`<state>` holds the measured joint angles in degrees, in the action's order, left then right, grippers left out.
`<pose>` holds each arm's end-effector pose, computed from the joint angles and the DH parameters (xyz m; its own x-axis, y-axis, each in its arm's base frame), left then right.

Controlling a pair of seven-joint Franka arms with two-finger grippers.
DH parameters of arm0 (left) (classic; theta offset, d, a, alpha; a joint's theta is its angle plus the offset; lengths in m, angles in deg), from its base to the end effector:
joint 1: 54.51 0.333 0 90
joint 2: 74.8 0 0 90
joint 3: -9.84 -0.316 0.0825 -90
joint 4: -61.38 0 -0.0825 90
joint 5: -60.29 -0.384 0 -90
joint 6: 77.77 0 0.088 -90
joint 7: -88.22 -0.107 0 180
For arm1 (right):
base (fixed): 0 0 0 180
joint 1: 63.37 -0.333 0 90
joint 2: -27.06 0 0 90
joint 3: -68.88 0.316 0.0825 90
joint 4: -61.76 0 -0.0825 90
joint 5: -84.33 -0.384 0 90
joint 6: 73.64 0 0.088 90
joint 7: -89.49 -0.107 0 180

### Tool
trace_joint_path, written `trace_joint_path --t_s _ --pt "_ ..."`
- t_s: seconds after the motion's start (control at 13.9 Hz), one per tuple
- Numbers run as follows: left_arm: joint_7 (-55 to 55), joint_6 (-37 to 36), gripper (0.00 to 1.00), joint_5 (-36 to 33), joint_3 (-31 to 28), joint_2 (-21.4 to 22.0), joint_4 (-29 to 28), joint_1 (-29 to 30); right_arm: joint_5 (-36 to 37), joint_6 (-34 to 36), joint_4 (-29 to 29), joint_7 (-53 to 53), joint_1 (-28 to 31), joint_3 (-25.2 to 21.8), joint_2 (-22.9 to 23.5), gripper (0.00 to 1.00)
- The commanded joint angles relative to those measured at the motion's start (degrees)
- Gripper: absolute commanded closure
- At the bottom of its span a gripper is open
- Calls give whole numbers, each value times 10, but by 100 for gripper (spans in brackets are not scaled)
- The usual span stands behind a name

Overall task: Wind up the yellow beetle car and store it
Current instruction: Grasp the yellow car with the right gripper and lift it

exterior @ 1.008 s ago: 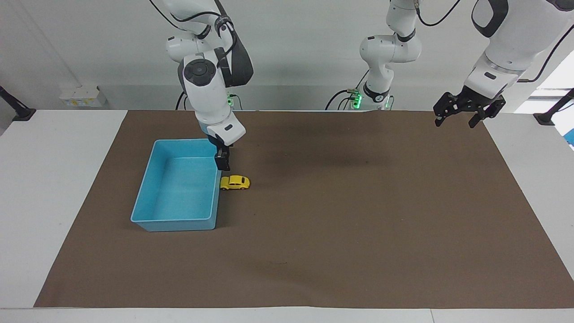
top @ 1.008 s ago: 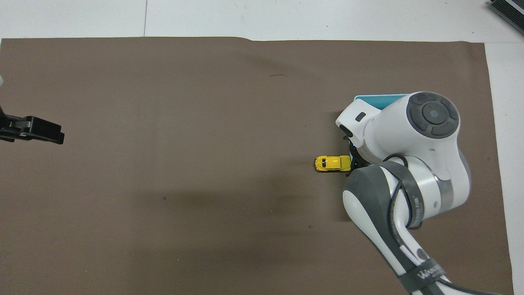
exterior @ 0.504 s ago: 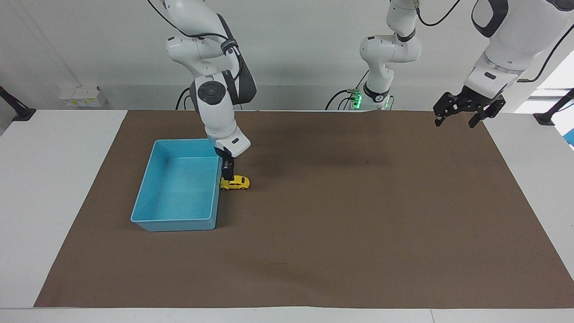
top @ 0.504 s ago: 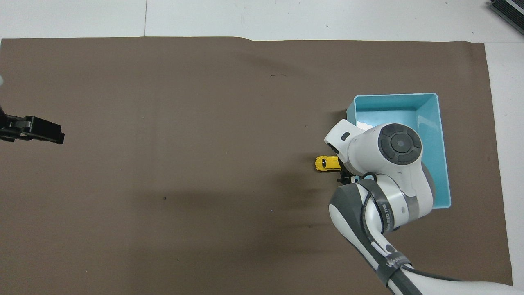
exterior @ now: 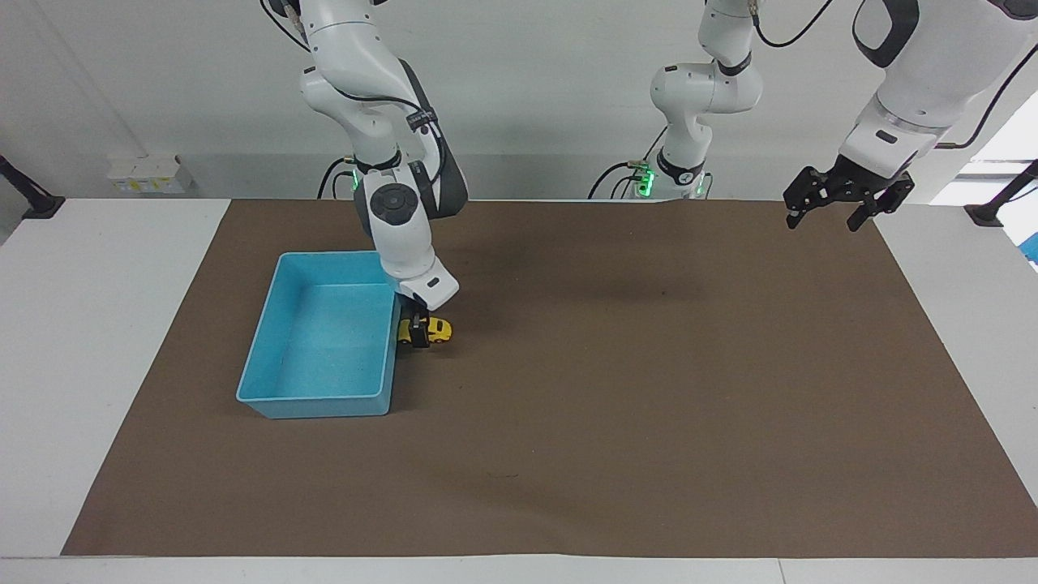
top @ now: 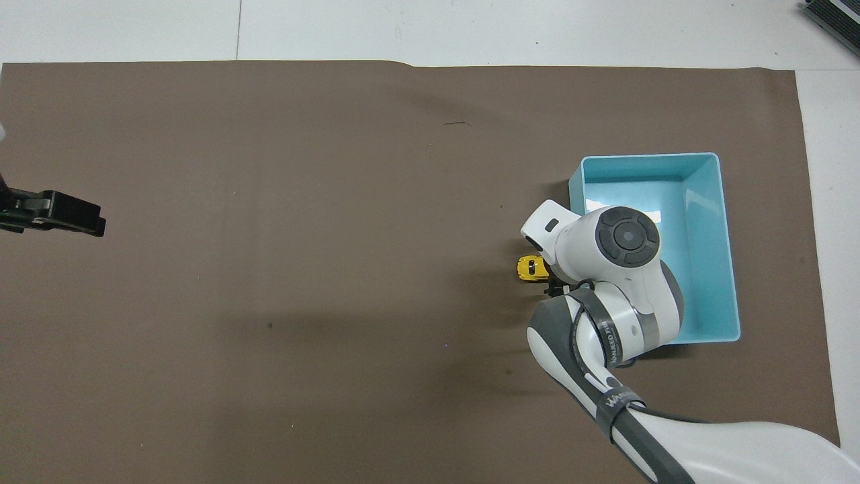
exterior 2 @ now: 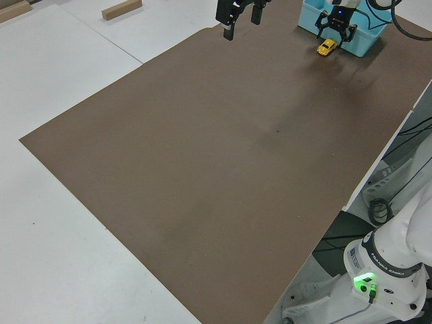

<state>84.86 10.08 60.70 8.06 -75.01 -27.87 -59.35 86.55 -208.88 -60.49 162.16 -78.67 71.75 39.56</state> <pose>0.5510 -0.0303 0.6254 0.9933 -0.1121 -0.0276 -0.1119 -0.9937 0.0087 0.5406 0.1765 0.3058 -0.0407 0.9991 -0.0133 0.9991 0.0409 0.0133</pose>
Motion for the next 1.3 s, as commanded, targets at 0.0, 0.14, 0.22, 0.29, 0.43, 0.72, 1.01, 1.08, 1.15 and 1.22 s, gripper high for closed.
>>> trace_joint_path --t_s 0.0,0.14,0.22,0.29,0.43,0.72,1.01,1.08,1.15,1.22 --pt "6 -4 0 -9 7 13 -12 8 9 -7 -6 10 0 -1 1 26" --pt "6 -4 0 -9 7 13 -12 8 12 -4 -6 11 -1 -1 1 48" --pt "6 -4 0 -9 7 13 -12 8 12 -2 -6 11 -1 -1 1 55" --pt "6 -4 0 -9 7 13 -12 8 12 0 -6 10 -1 -1 1 74" --pt "6 -4 0 -9 7 13 -12 8 12 6 -3 6 -5 -1 1 100" --pt "6 -4 0 -9 7 13 -12 8 12 49 46 -23 -31 -1 9 100" --pt "6 -4 0 -9 7 13 -12 8 7 71 78 -31 -31 -1 9 100" --pt "6 -4 0 -9 7 13 -12 8 7 75 83 -36 -31 -1 9 100" --pt "6 -4 0 -9 7 13 -12 8 6 77 87 -36 -31 -1 9 100" --pt "6 -4 0 -9 7 13 -12 8 3 78 90 -36 -31 -1 9 100"
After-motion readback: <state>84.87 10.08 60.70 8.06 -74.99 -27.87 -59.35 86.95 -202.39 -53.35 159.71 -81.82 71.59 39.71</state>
